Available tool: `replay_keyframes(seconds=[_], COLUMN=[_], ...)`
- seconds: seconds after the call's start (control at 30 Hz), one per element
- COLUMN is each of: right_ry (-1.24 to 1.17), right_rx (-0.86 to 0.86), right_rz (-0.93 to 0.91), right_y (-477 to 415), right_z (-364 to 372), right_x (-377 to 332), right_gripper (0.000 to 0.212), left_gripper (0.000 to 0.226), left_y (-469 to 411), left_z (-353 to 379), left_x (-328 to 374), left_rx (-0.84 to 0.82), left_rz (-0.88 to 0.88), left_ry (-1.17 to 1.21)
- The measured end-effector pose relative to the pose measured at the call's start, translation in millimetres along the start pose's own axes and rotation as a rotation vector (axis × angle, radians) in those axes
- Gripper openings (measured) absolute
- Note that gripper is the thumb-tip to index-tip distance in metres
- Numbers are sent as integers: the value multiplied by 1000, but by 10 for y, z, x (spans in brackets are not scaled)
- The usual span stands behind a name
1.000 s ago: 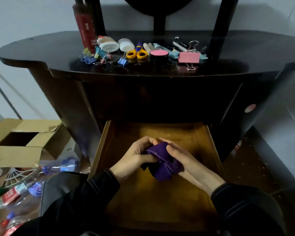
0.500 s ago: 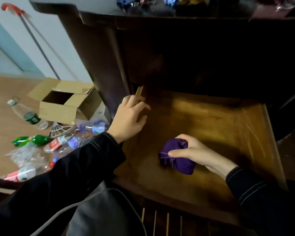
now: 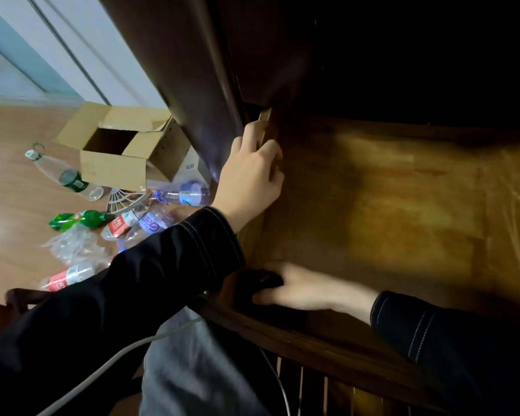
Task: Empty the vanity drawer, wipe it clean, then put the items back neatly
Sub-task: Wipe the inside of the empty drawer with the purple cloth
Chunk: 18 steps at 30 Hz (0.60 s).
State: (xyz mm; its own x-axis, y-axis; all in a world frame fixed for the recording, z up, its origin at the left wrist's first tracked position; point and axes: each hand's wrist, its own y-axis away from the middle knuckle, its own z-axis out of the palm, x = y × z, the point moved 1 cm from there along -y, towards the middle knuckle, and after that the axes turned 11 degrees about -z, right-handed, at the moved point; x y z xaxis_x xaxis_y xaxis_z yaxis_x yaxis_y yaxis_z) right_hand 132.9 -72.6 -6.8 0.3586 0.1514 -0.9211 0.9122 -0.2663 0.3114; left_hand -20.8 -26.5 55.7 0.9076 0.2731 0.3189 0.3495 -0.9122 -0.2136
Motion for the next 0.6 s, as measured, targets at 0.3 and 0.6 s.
replay_keyframes(seconds=[0.3, 0.6], right_ry=[0, 156], right_rx=[-62, -84], right_rz=[-68, -3], right_y=[109, 109], right_z=[-138, -97], right_x=[-204, -150], right_gripper=[38, 46], left_gripper=[16, 10], left_y=[-1, -10], left_z=[11, 43], left_x=[-13, -30], left_rx=[4, 24], left_rz=[-13, -7], left_ry=[-14, -4])
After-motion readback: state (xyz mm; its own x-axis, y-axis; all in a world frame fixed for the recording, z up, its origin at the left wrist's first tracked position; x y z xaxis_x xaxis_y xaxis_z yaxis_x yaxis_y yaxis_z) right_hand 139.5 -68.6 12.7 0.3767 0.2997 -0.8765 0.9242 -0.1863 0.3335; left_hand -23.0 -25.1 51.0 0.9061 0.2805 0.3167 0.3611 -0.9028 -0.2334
